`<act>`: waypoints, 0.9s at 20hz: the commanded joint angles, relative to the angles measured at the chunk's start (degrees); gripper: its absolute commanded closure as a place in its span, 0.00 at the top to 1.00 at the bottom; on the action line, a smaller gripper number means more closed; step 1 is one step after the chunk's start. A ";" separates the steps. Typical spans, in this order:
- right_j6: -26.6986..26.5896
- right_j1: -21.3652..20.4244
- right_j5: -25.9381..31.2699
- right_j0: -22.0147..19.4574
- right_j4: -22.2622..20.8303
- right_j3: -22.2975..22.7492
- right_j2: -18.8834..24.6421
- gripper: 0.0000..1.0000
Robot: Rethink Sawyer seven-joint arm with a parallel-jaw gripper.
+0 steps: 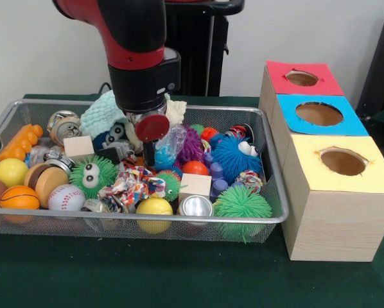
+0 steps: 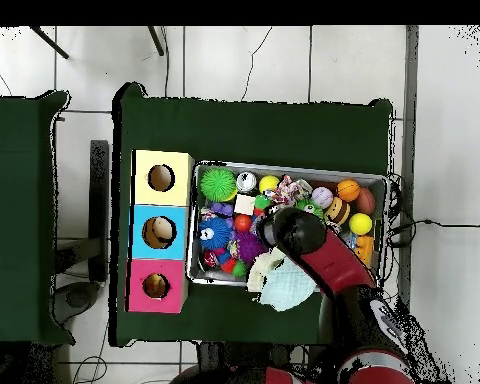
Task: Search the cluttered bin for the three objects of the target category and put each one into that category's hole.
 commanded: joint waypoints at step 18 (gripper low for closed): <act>3.00 -0.18 -2.72 -8.76 -2.24 6.78 8.34 0.00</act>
